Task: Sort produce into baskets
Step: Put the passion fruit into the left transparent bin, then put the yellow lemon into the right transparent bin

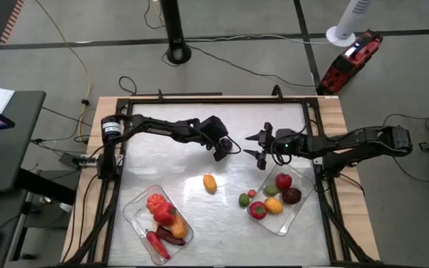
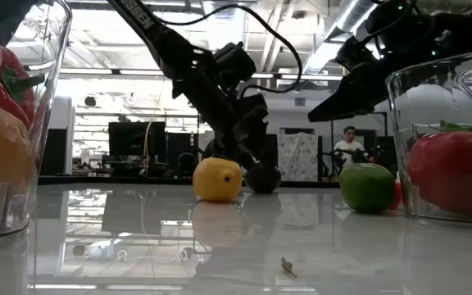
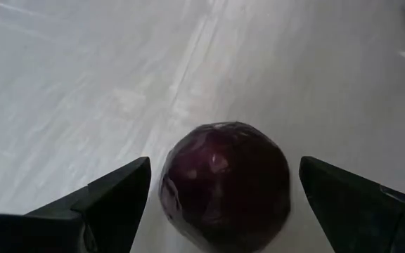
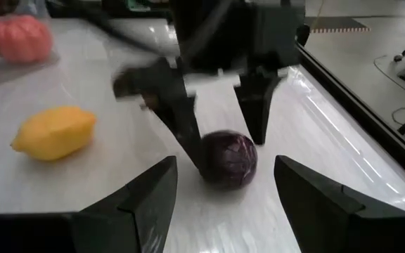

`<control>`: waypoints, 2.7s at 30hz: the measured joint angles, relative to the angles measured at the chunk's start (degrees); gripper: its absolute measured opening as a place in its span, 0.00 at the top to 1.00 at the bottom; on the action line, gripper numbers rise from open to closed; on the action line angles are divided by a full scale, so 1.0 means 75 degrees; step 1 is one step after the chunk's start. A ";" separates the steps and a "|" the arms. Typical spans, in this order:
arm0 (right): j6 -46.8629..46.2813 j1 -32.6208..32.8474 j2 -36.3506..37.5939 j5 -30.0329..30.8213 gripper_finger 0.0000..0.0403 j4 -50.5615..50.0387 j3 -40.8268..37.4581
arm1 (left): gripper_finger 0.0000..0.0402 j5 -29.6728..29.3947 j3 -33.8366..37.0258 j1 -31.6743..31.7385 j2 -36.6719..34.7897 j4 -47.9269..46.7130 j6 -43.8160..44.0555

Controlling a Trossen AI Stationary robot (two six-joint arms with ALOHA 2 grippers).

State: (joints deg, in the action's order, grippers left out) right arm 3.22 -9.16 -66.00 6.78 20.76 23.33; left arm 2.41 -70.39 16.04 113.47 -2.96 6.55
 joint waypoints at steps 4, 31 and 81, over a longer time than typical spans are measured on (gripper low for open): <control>-0.0012 0.0057 0.0000 -0.0164 0.34 0.0241 0.0000 | 0.13 -0.0092 0.0007 -0.0013 0.0172 -0.0024 -0.0038; 0.0029 0.0051 0.0023 -0.0066 0.34 -0.0100 0.0003 | 0.35 0.0509 0.0006 -0.0557 -0.1343 -0.2120 -0.0491; -0.0108 0.0121 0.0017 -0.0135 0.34 -0.0106 0.0003 | 0.20 0.0732 0.0009 -0.5483 -0.4139 -0.9419 0.6877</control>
State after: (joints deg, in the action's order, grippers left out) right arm 2.42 -8.25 -65.87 5.77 19.97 23.35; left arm 7.90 -70.32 -25.08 82.43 -73.60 58.13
